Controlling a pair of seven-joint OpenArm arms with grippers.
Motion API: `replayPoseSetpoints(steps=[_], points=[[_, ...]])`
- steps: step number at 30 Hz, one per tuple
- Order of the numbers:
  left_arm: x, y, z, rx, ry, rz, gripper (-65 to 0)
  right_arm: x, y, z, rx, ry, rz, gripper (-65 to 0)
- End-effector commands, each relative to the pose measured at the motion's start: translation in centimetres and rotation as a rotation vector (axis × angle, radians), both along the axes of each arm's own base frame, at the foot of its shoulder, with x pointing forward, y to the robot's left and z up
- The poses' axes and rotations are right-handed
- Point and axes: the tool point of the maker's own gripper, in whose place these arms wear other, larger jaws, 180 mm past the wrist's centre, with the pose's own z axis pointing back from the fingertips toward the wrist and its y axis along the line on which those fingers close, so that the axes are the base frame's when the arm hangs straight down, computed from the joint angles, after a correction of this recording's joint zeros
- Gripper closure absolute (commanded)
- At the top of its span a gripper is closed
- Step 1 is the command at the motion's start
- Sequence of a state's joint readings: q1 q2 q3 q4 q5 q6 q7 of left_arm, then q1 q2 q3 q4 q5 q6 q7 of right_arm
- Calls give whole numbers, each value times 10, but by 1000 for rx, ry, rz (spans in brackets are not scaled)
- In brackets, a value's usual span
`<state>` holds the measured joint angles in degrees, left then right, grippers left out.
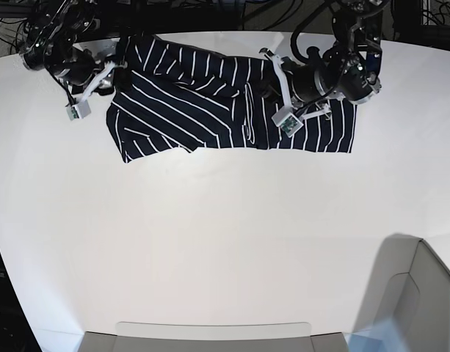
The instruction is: Fold the T-shirt properly
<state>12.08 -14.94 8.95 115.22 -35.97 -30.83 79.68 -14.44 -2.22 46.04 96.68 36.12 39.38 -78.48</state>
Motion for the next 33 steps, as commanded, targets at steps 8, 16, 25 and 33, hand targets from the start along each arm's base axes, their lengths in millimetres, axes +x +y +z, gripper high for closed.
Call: replayPoseSetpoints(steps=[8, 16, 25, 33], points=[[2, 0, 5, -4, -13, -2, -113, -27, 47, -40, 88, 166, 167, -300], [2, 0, 5, -4, -13, -2, -113, -28, 98, -53, 172, 218, 302, -299], [-1, 29, 0, 19, 9, 95, -113, -2, 110, -44, 184, 162, 322, 0], [3, 69, -1, 61, 5, 226, -113, 57, 39, -18, 127, 26, 109, 0]])
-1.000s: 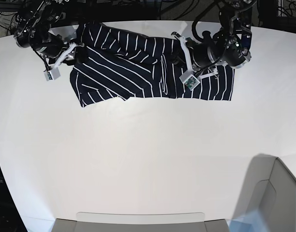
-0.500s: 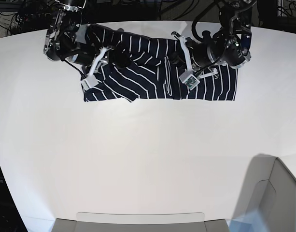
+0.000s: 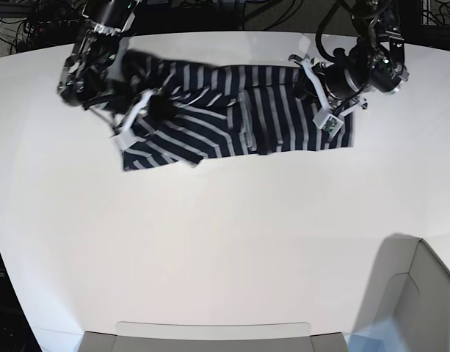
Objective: Fold the T-shirt properly
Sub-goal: 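Grasp the other end of the strip with the right gripper and lift it, then fold the held end over onto the folded bundle with the right gripper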
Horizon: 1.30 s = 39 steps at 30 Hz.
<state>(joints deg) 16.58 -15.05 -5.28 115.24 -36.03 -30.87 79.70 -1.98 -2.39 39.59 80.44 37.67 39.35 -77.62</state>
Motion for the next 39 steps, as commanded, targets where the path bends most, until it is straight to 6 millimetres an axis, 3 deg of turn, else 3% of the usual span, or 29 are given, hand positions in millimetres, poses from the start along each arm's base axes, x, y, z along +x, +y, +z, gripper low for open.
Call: replayPoseSetpoints(steps=[1, 7, 10, 12, 15, 18, 21, 25, 27, 33, 36, 39], points=[[4, 3, 7, -3, -22, 6, -113, 3, -33, 1, -103, 13, -9, 0], [3, 21, 6, 17, -19, 63, -113, 48, -98, 43, -222, -107, -78, 0], [3, 22, 6, 23, -20, 66, -113, 67, -109, 65, -244, -125, -126, 0], [3, 23, 6, 25, -18, 67, -113, 81, -104, 89, -253, -151, -176, 0], [-2, 30, 4, 47, -5, 58, -113, 92, -67, 124, -265, -231, -176, 0], [-7, 37, 2, 73, 7, 50, -113, 85, -6, 143, -241, -259, -102, 0], [-7, 45, 2, 100, 9, 40, -113, 69, 55, 133, -200, -173, -1, 0], [-8, 49, 1, 110, 16, 38, -113, 51, 105, 102, -210, -44, 93, 0], [-11, 49, -1, 111, 24, 37, -113, 44, 122, 85, -241, 1, 104, 0], [-13, 49, -2, 112, 30, 37, -113, 29, 146, 50, -426, 95, 182, 0], [-12, 52, -1, 122, 27, 34, -113, 14, 158, 47, -476, 105, 245, 0], [-11, 54, -1, 126, 27, 36, -113, 7, 168, 55, -505, 54, 284, -94]])
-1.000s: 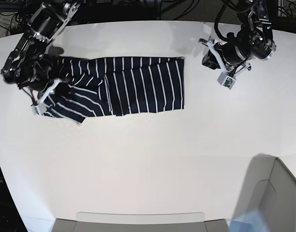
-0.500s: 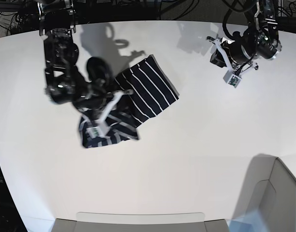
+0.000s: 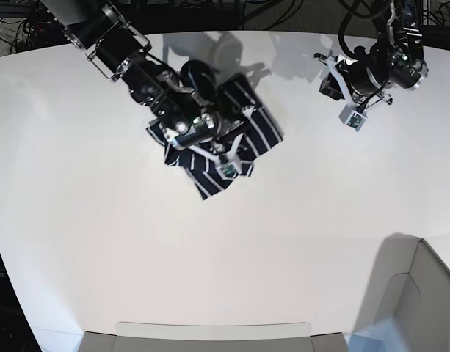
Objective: Fold the T-shirt properly
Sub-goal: 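Fold the held end over onto the folded bundle with the right gripper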
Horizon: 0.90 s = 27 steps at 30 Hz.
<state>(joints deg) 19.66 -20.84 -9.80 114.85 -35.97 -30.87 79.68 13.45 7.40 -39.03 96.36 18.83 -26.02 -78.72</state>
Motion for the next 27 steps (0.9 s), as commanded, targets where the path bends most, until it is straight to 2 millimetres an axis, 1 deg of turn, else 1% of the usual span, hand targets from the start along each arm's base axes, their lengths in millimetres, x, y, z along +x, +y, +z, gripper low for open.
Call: replayPoseSetpoints(steps=[1, 4, 6, 7, 9, 12, 14, 16, 21, 24, 27], points=[[3, 2, 4, 4, -9, -2, -113, 7, 5, 17, 10, -47, 8, -133], [1, 4, 0, 2, 4, 5, -113, 2, 17, 30, 19, -108, 66, -220], [1, 4, -1, 1, 10, 8, -113, 1, 21, 38, 16, -154, 92, -276], [0, 4, -2, 1, 11, 8, -113, 2, 24, 41, 9, -179, 105, -296], [0, 5, -3, 0, 17, 10, -113, 3, 25, 42, -13, -210, 118, -314], [0, 5, -3, 0, 15, 10, -113, -2, 32, 47, -30, -263, 166, -315], [0, 5, -3, 0, 16, 12, -113, -12, 42, 57, -5, -298, 223, -315], [0, 4, -3, -1, 16, 12, -113, -21, 49, 61, 11, -308, 260, -315], [0, 4, -3, -3, 16, 13, -113, -41, 61, 57, -2, -314, 365, -315], [0, 4, -3, -3, 17, 13, -113, -42, 64, 58, -7, -328, 390, -315], [0, 4, -3, -4, 18, 15, -113, -33, 64, 64, -11, -356, 385, -315]])
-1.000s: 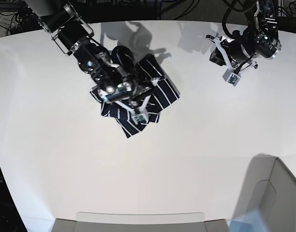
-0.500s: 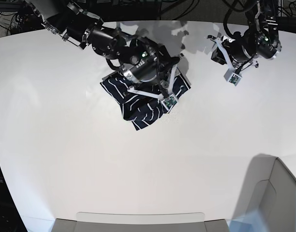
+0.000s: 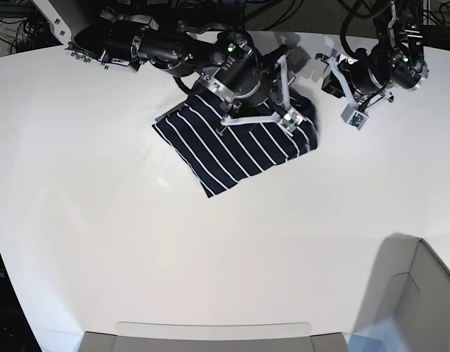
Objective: Fold the T-shirt properly
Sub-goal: 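Fold the held end over onto the folded bundle with the right gripper, then grasp the folded bundle with the left gripper and drag it away from the arms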
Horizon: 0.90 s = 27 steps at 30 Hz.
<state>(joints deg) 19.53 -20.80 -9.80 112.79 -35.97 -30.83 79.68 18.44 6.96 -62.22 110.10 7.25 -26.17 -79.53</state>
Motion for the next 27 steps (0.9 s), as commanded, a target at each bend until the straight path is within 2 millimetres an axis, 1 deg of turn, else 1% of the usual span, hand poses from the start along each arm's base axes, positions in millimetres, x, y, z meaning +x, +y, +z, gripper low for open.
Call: replayPoseSetpoints(steps=[1, 2, 5, 7, 9, 11, 13, 16, 18, 19, 21, 23, 25, 26, 27], points=[[3, 1, 5, 0, -14, 2, -113, 13, 3, 14, 22, -47, -13, -315], [2, 1, 5, 0, -12, 2, -113, 15, 2, 15, 20, -52, -17, -315], [3, 0, 5, -2, -14, 3, -113, 36, -7, 24, 24, -102, -74, -315], [4, 0, 6, -2, -17, 4, -112, 63, -15, 38, 56, -168, -150, -315], [5, -3, 7, -13, -25, 6, -109, 87, -33, 47, 80, -216, -221, -314], [14, -12, 12, -38, -53, 13, -77, 106, -51, 50, 91, -229, -271, -297], [26, -22, 19, -65, -92, 13, -4, 130, -77, 54, 84, -234, -306, -231], [41, -35, 28, -107, -136, 22, 0, 156, -108, 60, 110, -218, -379, -109], [50, -43, 35, -130, -171, 26, 0, 174, -135, 62, 123, -204, -447, -19], [53, -48, 40, -145, -187, 26, 0, 182, -148, 61, 114, -198, -460, 0], [54, -64, 42, -182, -193, 15, 0, 193, -170, 54, 70, -186, -441, 0], [56, -85, 45, -210, -198, -45, 0, 202, -186, 45, 12, -171, -383, 0], [58, -113, 50, -238, -208, -136, 0, 204, -198, 28, -35, -125, -345, 0], [55, -132, 52, -254, -205, -199, 0, 207, -204, 20, -53, -98, -338, 0], [52, -145, 53, -266, -203, -242, 0, 207, -209, 12, -66, -71, -338, 0]])
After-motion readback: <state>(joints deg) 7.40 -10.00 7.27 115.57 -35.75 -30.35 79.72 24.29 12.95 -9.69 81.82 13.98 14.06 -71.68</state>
